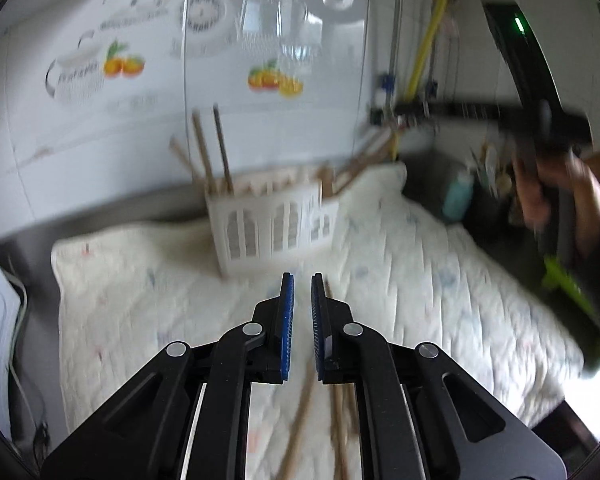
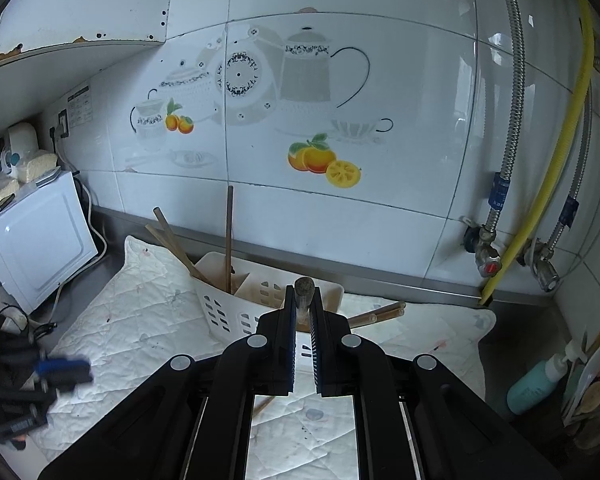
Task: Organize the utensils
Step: 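Grasp a chopstick with the left tool while the right tool holds its own over the holder, then lower the left tool's chopstick into the holder while the right tool releases its own there, then move the left tool back over the mat while the right tool grasps a chopstick, then close the left tool on a chopstick while the right tool lifts its own, then lower the left tool's chopstick into the holder while the right tool does likewise, then open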
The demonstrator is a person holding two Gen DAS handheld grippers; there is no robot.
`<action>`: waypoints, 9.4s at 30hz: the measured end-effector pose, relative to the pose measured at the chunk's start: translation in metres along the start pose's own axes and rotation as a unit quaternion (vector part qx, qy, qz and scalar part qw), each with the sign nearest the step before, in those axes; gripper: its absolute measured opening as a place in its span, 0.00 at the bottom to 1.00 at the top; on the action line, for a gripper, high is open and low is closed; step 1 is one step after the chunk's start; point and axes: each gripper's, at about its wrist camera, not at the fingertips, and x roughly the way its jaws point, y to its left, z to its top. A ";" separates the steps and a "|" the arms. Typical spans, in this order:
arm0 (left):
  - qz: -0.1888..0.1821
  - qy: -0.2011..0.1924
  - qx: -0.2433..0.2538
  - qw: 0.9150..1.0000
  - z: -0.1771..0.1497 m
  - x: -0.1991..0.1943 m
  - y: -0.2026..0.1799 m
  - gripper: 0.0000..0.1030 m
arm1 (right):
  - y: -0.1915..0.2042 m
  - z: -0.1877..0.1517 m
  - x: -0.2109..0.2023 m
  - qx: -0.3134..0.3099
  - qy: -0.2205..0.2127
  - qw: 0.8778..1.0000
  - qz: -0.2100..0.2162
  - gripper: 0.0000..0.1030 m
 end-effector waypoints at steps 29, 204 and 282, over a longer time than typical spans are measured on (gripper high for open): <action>0.023 0.116 0.008 0.993 -0.165 0.023 0.017 0.11 | 0.011 0.000 -0.007 -0.011 0.002 1.000 -0.009 0.06; 0.043 0.011 -0.052 0.998 -0.146 -0.008 -0.011 0.95 | 0.078 -0.264 0.012 0.129 0.132 0.982 -0.049 0.11; 0.004 -0.033 -0.016 0.999 -0.017 0.005 0.010 0.05 | 0.035 -0.024 -0.067 0.001 -0.019 1.000 -0.002 0.06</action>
